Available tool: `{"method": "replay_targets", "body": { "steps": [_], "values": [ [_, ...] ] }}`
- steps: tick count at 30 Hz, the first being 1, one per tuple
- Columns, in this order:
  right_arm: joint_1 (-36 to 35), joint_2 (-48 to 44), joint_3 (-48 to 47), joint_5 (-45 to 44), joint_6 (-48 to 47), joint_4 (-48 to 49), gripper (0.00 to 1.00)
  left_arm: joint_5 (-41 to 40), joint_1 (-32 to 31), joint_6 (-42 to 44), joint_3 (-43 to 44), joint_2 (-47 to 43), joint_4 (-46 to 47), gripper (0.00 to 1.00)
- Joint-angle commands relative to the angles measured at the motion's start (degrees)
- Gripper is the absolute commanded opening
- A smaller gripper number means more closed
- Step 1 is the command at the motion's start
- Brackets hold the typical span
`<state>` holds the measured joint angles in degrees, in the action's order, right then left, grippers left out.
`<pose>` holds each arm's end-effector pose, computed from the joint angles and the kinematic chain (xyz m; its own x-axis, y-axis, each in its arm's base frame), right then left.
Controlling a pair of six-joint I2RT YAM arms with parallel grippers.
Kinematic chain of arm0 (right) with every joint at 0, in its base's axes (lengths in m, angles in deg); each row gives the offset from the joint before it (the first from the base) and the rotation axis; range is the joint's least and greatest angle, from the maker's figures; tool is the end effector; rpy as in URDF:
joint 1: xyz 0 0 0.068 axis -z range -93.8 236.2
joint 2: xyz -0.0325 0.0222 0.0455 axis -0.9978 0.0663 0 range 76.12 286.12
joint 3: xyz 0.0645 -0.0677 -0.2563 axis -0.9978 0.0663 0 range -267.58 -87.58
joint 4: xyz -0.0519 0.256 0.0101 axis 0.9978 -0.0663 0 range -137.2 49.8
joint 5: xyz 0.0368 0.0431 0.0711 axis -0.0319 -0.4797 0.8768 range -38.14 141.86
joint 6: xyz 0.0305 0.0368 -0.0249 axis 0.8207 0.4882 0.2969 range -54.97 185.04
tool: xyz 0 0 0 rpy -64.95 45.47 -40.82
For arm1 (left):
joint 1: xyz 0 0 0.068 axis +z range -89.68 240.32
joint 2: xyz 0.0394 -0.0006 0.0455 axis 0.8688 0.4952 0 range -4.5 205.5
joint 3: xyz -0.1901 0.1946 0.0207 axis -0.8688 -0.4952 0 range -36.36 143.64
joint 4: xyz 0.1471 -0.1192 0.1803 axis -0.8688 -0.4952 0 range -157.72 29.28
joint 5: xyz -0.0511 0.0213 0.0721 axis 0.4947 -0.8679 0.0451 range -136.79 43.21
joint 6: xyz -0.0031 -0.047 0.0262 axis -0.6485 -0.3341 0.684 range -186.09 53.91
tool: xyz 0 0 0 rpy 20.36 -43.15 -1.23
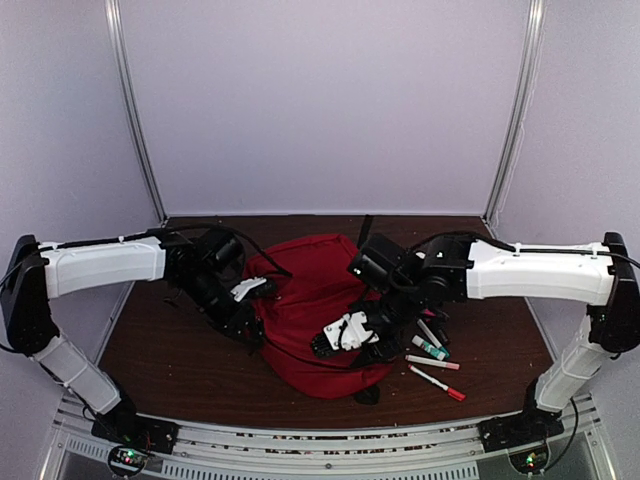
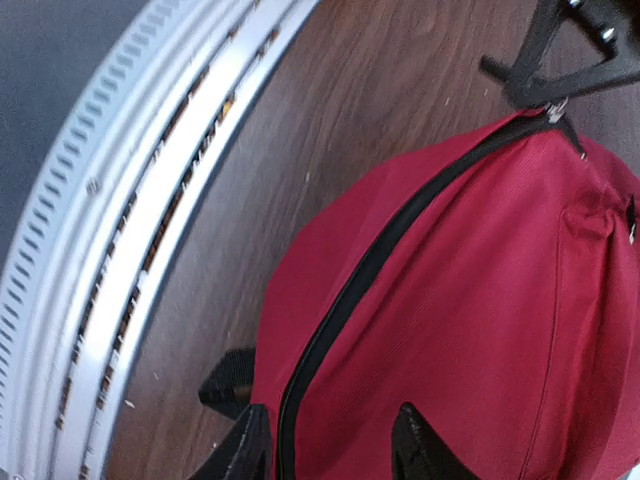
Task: Pack the student bag
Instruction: Hold the student bag at the center of the board.
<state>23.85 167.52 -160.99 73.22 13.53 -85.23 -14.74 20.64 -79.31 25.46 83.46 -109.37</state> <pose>0.1401 0.2953 0.2633 0.4482 -0.7151 -0.5365 -0.8849 -0.4399 -0.1529 0.2069 -0.1961 0.2228 -0.8712 0.4709 -0.1384 0.4614 0.6894 -0.5585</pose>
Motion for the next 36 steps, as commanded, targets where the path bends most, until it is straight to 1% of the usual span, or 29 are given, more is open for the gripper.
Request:
{"method": "replay_targets", "body": {
  "steps": [1, 3, 5, 11, 15, 19, 21, 23, 24, 26, 27, 28, 31, 36],
  "values": [
    [0.0, 4.1, -6.3, 14.3, 17.8, 0.0, 0.43, 0.2, -1.6, -5.2, -2.1, -4.2, 2.6, 0.00],
    [-0.1, 5.4, -5.3, 15.7, 24.3, 6.8, 0.43, -0.4, -2.3, -7.4, -4.0, -5.7, 3.8, 0.00],
    [-0.6, 6.4, -3.7, 16.2, 28.1, 12.1, 0.44, -0.6, -3.0, -10.1, -6.0, -7.7, 5.9, 0.00],
    [-2.5, 10.5, -3.9, 16.2, 36.3, 20.4, 0.46, -0.7, -5.5, -16.5, -9.5, -10.8, 11.8, 0.00],
    [-3.2, 12.6, -3.5, 11.6, 40.3, 27.1, 0.48, -0.9, -6.4, -18.0, -9.5, -10.9, 13.3, 0.00],
    [-4.8, 15.7, -4.1, 3.9, 38.9, 30.1, 0.48, -0.6, -6.4, -18.7, -9.2, -10.9, 13.1, 0.00],
    [-5.0, 17.5, -4.0, 1.6, 38.5, 31.4, 0.42, -0.8, -6.4, -18.6, -8.8, -10.8, 12.2, 0.00],
    [-5.1, 18.4, -3.9, 0.9, 38.2, 32.1, 0.33, -1.4, -6.4, -18.5, -8.0, -10.7, 10.9, 0.00],
    [-5.2, 18.8, -3.9, 0.9, 37.8, 32.2, 0.26, -1.5, -6.4, -18.4, -7.4, -10.5, 10.3, 0.00],
    [-5.5, 19.5, -4.2, 1.2, 36.4, 31.7, 0.07, -1.3, -6.4, -18.0, -6.3, -10.0, 9.2, 0.00],
    [-5.6, 19.5, -4.1, 1.1, 35.3, 31.3, 0.02, -1.2, -6.4, -17.5, -5.6, -9.6, 8.2, 0.00],
    [-5.7, 19.1, -3.8, 1.1, 34.7, 30.8, 0.00, -1.9, -6.3, -16.7, -4.8, -8.9, 6.2, 0.00],
    [-6.2, 16.8, -2.1, 2.7, 30.8, 28.0, 0.00, -5.0, -5.1, -11.9, -1.9, -5.8, -4.0, 0.00],
    [-10.6, 16.3, -1.4, -2.3, 21.8, 19.5, 0.00, -0.2, 1.7, -4.7, 0.9, -3.4, -12.3, 0.00]
  ]
}}
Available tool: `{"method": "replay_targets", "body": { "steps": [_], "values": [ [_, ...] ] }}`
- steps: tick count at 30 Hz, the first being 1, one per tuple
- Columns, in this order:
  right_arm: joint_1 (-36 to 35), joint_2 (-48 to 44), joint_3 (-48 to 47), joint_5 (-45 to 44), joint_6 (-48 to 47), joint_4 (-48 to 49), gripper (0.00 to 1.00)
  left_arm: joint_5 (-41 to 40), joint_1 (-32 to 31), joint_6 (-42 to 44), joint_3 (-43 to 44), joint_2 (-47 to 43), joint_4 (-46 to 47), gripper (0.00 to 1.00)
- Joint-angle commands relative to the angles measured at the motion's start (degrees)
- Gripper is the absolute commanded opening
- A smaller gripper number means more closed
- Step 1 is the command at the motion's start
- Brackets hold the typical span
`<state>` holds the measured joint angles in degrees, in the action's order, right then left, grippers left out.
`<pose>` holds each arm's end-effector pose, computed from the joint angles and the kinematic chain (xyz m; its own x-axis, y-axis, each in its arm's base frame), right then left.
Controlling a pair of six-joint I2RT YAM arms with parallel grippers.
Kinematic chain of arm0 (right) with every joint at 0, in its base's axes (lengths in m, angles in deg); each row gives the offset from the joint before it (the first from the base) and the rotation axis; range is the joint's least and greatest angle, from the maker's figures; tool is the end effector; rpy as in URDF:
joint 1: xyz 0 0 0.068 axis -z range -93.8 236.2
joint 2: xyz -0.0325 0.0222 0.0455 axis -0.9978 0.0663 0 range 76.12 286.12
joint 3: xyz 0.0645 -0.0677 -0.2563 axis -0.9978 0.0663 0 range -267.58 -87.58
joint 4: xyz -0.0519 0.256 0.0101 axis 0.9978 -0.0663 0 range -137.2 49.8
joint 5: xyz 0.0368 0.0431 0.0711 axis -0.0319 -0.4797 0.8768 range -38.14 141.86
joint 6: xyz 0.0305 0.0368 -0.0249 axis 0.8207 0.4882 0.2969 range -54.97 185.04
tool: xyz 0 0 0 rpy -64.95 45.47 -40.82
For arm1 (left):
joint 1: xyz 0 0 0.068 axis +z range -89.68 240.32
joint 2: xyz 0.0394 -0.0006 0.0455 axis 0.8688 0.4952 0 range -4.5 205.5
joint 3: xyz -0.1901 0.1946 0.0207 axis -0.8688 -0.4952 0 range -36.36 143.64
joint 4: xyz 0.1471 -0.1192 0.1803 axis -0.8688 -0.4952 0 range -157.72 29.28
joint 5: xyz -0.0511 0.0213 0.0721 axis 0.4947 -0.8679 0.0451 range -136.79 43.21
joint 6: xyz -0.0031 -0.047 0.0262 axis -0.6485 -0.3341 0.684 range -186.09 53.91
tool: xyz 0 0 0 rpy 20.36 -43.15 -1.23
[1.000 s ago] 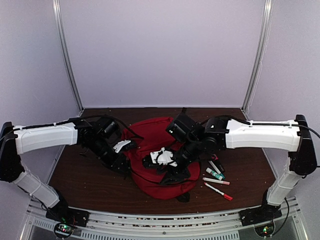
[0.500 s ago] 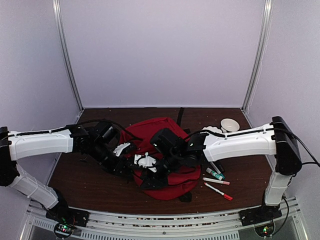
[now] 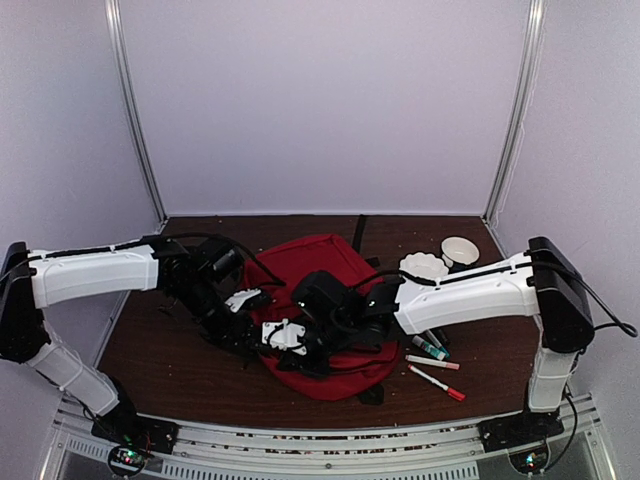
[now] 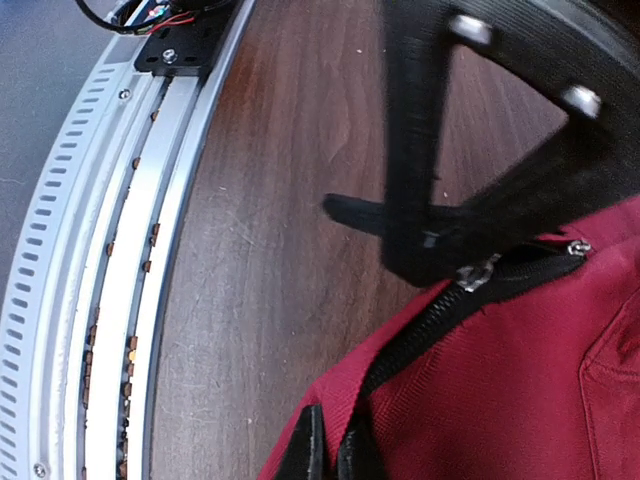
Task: Pack the student bag
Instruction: Hold the student bag at the center of the board, then zip the student bag into the largest pocket of the bag, then pick up the pen from the center of the board.
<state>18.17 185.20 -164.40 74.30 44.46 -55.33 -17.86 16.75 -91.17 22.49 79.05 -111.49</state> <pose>0.1438 0.3925 0.2043 0.0774 -0.6763 -0.7325 -0.9898 -0.1405 0.0252 0.1798 -0.1947 0.2262 -0.9282 0.3709 -0.0289 0.3288 0.7814 -0.5305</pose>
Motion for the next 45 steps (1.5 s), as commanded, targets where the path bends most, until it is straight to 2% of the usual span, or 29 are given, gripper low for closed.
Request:
{"method": "replay_targets", "body": {
  "steps": [1, 4, 7, 13, 17, 18, 20, 24, 29, 33, 36, 38, 41, 45],
  "values": [
    [-5.3, -1.5, 2.5, -3.4, -9.7, -10.8, 0.00, 2.6, 7.5, 8.5, 4.8, 1.4, -12.1, 0.00],
    [-6.0, -1.7, 4.2, -3.6, -10.7, -11.5, 0.00, 2.2, 13.1, 11.0, 7.2, 2.5, -13.6, 0.00],
    [-6.2, -1.9, 5.3, -3.7, -11.1, -11.6, 0.00, 1.8, 15.5, 13.5, 10.0, 5.2, -14.5, 0.00],
    [-6.2, -3.2, 5.8, -3.8, -11.0, -10.8, 0.00, 1.9, 16.4, 15.0, 10.9, 10.2, -13.0, 0.00],
    [-6.2, -3.4, 3.8, -0.4, -9.4, -10.5, 0.00, 1.3, 16.4, 14.6, 9.9, 9.5, -11.8, 0.00],
    [-6.3, -3.1, 2.9, 0.4, -8.4, -10.4, 0.00, 0.8, 16.3, 14.4, 9.7, 8.7, -11.7, 0.04],
    [-6.5, -2.0, 0.0, 1.9, -6.7, -10.3, 0.00, -1.0, 16.3, 13.9, 9.5, 5.8, -11.7, 0.18],
    [-6.8, 1.9, -8.4, 3.8, -3.2, -10.3, 0.00, -6.2, 16.4, 13.3, 10.6, 1.1, -13.6, 0.32],
    [-7.4, 9.4, -20.6, 5.6, 1.7, -9.8, 0.00, -17.5, 16.9, 11.3, 15.2, -3.5, -15.8, 0.35],
    [-7.8, 18.8, -35.0, 6.1, 5.7, -11.5, 0.01, -25.1, 17.0, 9.5, 19.4, -4.8, -17.0, 0.36],
    [-7.6, 23.4, -44.1, 5.9, 6.4, -16.4, 0.14, -26.0, 17.0, 8.8, 21.3, -6.4, -16.9, 0.35],
    [-7.0, 22.5, -45.3, 7.6, 5.3, -19.0, 0.24, -25.3, 17.0, 8.7, 21.3, -8.2, -16.3, 0.36],
    [-5.8, 14.4, -37.9, 8.8, 2.1, -20.1, 0.38, -23.2, 17.0, 9.3, 19.3, -11.3, -13.3, 0.36],
    [-3.5, 0.3, -24.4, 9.5, -2.5, -21.7, 0.43, -21.2, 16.9, 11.2, 15.6, -14.2, -6.4, 0.35]
  ]
}}
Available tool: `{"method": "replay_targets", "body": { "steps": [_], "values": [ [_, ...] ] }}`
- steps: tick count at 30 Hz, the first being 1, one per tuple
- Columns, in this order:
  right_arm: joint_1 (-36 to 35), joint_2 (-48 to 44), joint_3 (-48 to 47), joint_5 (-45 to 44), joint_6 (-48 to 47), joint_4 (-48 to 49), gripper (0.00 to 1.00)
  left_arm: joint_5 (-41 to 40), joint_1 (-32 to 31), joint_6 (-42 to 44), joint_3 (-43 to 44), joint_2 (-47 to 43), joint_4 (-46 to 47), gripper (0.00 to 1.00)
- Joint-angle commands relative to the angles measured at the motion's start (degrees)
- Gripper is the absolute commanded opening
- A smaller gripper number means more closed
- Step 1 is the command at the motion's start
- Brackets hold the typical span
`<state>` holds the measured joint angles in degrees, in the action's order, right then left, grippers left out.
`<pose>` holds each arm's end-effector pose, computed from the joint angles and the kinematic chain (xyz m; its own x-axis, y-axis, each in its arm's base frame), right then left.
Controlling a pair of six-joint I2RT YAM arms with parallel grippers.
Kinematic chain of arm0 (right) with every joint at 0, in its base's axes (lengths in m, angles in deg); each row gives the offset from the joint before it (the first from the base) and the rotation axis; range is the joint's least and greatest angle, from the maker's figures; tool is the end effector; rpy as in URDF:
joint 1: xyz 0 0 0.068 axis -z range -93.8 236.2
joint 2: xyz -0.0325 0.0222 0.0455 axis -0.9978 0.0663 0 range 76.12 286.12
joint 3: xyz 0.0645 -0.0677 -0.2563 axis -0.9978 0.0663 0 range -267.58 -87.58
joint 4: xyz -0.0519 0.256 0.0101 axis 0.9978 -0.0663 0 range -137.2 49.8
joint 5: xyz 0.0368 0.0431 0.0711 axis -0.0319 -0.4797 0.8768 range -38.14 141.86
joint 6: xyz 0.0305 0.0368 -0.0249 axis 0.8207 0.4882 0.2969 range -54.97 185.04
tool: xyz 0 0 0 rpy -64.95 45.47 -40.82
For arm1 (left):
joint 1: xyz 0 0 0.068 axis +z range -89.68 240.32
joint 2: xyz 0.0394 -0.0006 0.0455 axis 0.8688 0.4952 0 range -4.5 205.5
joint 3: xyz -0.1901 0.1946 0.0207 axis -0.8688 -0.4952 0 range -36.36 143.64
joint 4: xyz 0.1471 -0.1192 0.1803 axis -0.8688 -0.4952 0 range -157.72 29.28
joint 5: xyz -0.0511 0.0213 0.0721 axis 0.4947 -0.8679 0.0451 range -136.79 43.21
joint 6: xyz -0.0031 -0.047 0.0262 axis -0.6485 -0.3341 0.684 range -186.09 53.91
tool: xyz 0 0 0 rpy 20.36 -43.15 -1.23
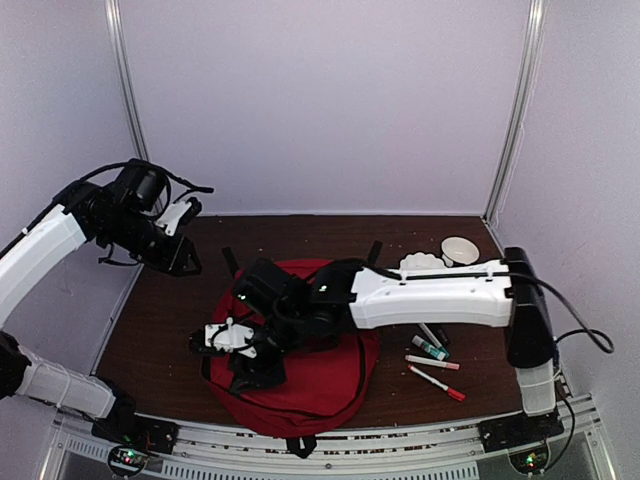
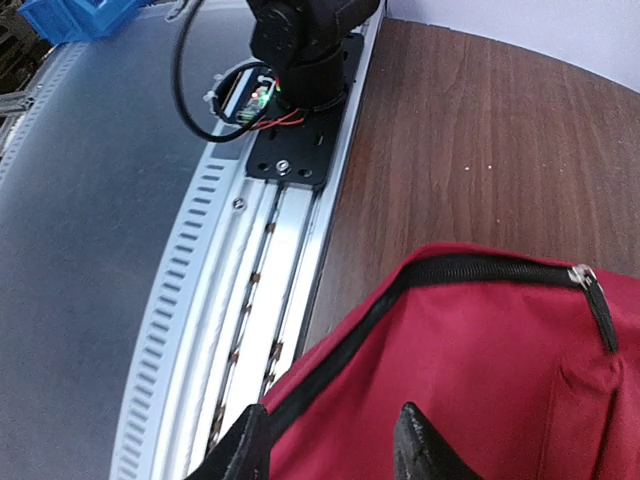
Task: Pack the student bag
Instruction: Pick up the pen from the center of the board.
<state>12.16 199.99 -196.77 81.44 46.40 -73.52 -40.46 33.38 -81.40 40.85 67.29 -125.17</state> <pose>0.1178 0.4755 0.2507 0.1025 -0.6520 -0.7513 -0.9437 -0.3026 0.1339 0.2052 -0.1086 0.3534 -0.8695 0.1475 -0.4715 0.2813 0.9324 -0.2270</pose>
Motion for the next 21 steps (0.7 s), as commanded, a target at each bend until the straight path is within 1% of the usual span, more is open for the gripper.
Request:
{"method": "replay_targets", "body": {
  "steps": [1, 4, 5, 6, 7, 8, 10, 11, 12, 13, 14, 15, 21],
  "values": [
    [3.4, -18.0, 10.8, 2.3, -5.2, -4.2, 0.43, 1.9, 0.2, 1.9, -3.8, -3.1, 9.2, 0.35],
    [7.1, -27.0, 18.6, 0.4, -6.0, -5.6, 0.43, 2.8, -1.3, 4.1, -6.6, -4.7, 16.4, 0.35],
    [8.7, -29.5, 21.2, -0.6, -5.8, -6.0, 0.43, 2.9, -1.9, 5.0, -7.3, -4.7, 20.1, 0.36],
    [11.3, -31.5, 22.8, -1.3, -5.4, -6.6, 0.43, 2.8, -2.5, 6.2, -7.5, -4.0, 21.7, 0.36],
    [12.7, -33.3, 24.1, -1.5, -4.7, -7.2, 0.45, 2.0, -3.2, 7.8, -7.0, -2.7, 22.4, 0.35],
    [16.1, -34.7, 25.2, -1.2, -4.2, -8.3, 0.48, 0.7, -3.6, 8.7, -6.2, -0.6, 22.5, 0.35],
    [21.6, -36.8, 27.1, 0.0, -3.2, -11.0, 0.55, 0.6, -4.3, 10.2, -3.8, 3.9, 22.2, 0.34],
    [24.7, -38.3, 28.3, 0.8, -3.1, -11.5, 0.59, 1.0, -4.8, 10.6, -2.5, 6.5, 22.0, 0.34],
    [27.5, -39.7, 29.7, 1.3, -2.7, -11.5, 0.67, 1.7, -5.5, 11.1, -1.8, 8.2, 22.1, 0.34],
    [29.9, -41.3, 31.4, 1.0, -2.0, -11.0, 0.85, 2.6, -6.6, 12.2, -1.3, 9.7, 22.4, 0.34],
    [32.2, -43.0, 33.3, 0.5, -1.6, -10.2, 0.98, 3.0, -7.8, 13.4, -1.1, 11.2, 22.5, 0.34],
    [34.3, -44.7, 35.3, 0.0, -1.8, -9.6, 1.00, 3.0, -9.2, 14.4, -0.9, 12.6, 22.9, 0.34],
    [42.8, -51.5, 41.8, -3.1, -4.1, -10.0, 1.00, 2.1, -16.6, 16.7, 0.6, 21.9, 24.5, 0.33]
  ]
}}
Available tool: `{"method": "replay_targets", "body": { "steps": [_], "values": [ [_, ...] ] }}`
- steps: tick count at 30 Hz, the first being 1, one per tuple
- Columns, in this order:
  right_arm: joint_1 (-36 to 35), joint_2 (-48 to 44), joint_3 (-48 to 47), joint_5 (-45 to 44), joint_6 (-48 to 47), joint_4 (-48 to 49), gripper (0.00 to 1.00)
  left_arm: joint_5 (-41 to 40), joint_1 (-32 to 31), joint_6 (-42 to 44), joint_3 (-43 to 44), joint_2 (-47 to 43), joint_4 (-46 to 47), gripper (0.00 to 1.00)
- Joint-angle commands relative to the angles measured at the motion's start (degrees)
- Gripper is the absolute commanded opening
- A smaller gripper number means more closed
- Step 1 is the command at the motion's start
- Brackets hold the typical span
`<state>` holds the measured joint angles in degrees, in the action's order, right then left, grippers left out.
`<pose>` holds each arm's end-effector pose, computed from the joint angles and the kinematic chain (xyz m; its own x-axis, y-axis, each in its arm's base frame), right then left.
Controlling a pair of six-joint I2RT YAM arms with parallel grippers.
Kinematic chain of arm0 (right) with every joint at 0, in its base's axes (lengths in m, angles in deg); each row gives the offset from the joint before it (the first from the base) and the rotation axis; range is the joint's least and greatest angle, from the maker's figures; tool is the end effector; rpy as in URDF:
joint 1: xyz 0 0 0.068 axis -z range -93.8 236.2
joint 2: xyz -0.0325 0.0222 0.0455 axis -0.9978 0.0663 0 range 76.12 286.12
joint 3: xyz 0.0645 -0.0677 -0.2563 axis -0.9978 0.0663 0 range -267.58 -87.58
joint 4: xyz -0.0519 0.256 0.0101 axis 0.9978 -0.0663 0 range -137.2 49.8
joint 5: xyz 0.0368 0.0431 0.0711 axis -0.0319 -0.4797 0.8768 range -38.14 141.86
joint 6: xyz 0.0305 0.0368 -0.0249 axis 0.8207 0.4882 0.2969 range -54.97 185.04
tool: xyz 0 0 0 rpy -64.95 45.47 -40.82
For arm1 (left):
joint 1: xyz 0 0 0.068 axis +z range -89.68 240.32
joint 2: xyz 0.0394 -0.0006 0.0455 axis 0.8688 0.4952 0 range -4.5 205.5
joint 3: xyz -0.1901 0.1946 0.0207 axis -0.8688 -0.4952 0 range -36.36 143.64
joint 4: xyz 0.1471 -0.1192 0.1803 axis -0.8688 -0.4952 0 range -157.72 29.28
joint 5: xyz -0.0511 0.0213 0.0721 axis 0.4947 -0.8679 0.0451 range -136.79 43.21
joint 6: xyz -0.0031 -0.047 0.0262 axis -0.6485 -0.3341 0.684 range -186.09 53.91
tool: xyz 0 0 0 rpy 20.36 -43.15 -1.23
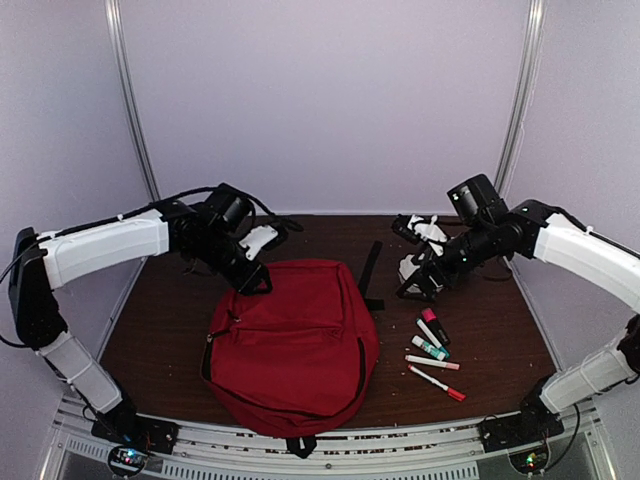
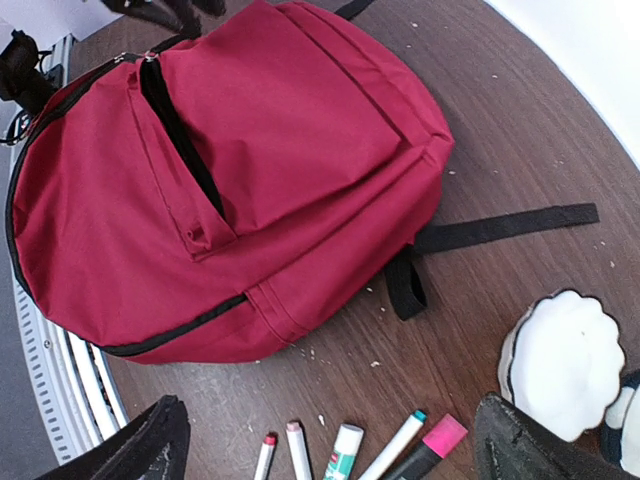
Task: Pack the student bag
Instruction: Pick up the pen from the center of the board.
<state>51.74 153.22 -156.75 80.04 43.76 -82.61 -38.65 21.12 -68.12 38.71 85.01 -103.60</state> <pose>0.2207 0.1718 0.3153 -0.3204 -0.6077 -0.7266 -0.9267 0.3603 0.1073 0.2519 -0.2118 0.2826 -0.6761 0.5062 -0.5355 0.6614 0.7372 -0.1382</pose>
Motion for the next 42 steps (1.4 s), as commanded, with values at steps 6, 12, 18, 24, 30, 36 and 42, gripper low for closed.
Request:
{"method": "replay_targets", "body": {
  "steps": [6, 12, 18, 24, 30, 36, 42],
  "values": [
    [6.8, -6.4, 5.7, -4.5, -4.5, -1.9, 0.90, -1.1, -10.3, 3.6, 0.8, 7.6, 5.2, 0.30],
    [7.3, -9.9, 12.5, -5.8, -5.6, 4.7, 0.89, -6.3, -17.1, 4.8, -1.8, 7.7, 4.9, 0.30],
    [7.3, -8.7, 13.3, -8.0, -8.2, 6.8, 0.89, -24.0, -22.5, 3.6, -4.2, 9.8, 6.1, 0.33],
    [7.4, -7.9, 12.7, -7.0, -7.7, 6.2, 0.89, -36.5, -23.7, 3.0, -3.7, 9.5, 8.7, 0.33],
    [7.3, -9.8, 14.9, -8.7, -10.3, 6.1, 0.88, -36.1, -23.7, 7.0, -6.0, 6.2, 16.9, 0.33],
    [7.2, -8.2, 16.3, -10.5, -13.2, 0.9, 0.82, -30.7, -24.8, 8.9, -11.3, 0.9, 22.2, 0.33],
    [6.7, -3.3, 18.0, -21.3, -14.7, -1.2, 0.72, -38.5, -24.8, 9.7, -11.6, -1.8, 25.0, 0.35]
  ]
}}
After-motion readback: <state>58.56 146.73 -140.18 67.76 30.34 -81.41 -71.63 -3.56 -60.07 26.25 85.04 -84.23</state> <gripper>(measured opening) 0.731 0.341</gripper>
